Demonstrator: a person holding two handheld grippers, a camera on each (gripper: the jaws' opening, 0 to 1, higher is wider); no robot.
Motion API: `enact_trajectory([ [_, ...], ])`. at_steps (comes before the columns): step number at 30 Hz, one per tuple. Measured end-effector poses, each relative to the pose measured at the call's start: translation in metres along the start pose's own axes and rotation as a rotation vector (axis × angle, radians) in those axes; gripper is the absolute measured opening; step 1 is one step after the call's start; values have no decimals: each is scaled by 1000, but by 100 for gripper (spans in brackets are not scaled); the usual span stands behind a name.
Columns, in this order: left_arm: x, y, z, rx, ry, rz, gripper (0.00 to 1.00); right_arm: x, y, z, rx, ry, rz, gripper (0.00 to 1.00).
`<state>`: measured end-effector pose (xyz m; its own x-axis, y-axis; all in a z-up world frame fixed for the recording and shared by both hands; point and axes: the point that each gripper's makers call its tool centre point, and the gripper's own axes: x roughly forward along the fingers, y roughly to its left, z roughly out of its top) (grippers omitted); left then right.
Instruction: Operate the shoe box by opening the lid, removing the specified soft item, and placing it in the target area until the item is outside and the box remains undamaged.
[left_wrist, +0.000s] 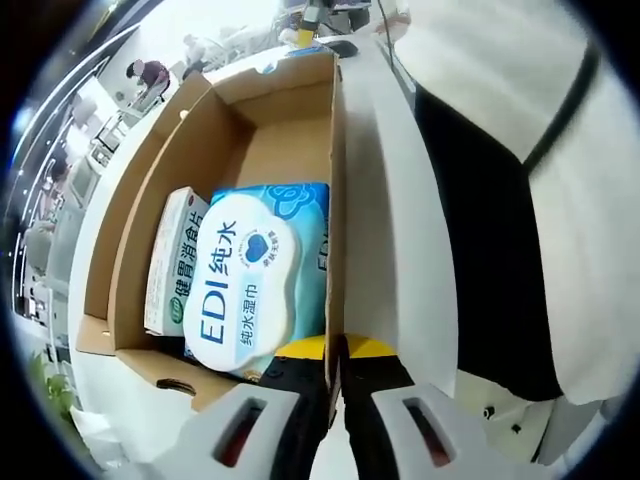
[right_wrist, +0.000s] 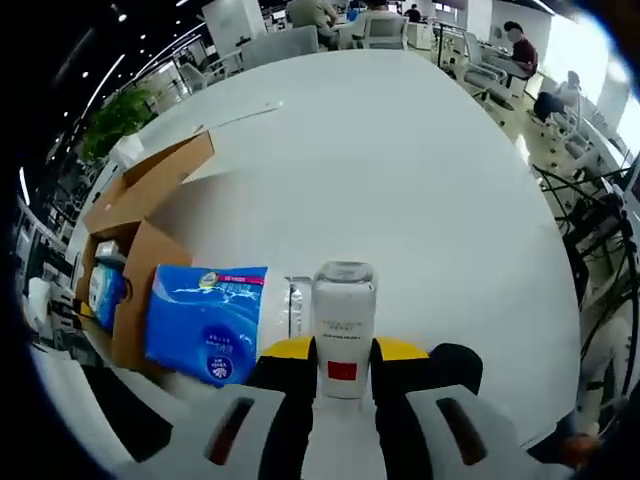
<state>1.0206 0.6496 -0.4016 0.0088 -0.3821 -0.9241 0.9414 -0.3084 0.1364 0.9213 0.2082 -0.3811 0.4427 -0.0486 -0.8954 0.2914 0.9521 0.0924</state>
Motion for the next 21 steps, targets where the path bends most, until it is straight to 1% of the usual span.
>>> enact_trajectory([
  [3,0,0,0,-5,3,-1,3,5,-2,3,-5,-4,-8,19],
  [5,1,0,-1,-4,2,-1,3,9,0,2,-8,7,0,19],
  [6,1,0,-1,-6,3,-3,3,15,-2,3,-22,15,0,19],
  [8,1,0,-1,-8,5,-7,3,15,-2,2,-38,36,-4,19],
  [11,1,0,-1,-10,5,-7,3,34,-6,-3,-52,76,1,19],
  [12,1,0,-1,-11,6,-7,3,39,-8,-3,-48,79,0,19],
  [14,1,0,-1,-13,7,-8,3,33,-8,-4,-35,87,0,19],
  [16,2,-1,-2,-12,7,-9,3,38,-11,-5,-16,112,-3,19],
  [18,2,-1,-2,-7,8,-12,2,30,-8,-6,0,113,1,19],
  [21,2,-1,-3,-11,9,-14,3,31,-7,-7,25,116,5,19],
])
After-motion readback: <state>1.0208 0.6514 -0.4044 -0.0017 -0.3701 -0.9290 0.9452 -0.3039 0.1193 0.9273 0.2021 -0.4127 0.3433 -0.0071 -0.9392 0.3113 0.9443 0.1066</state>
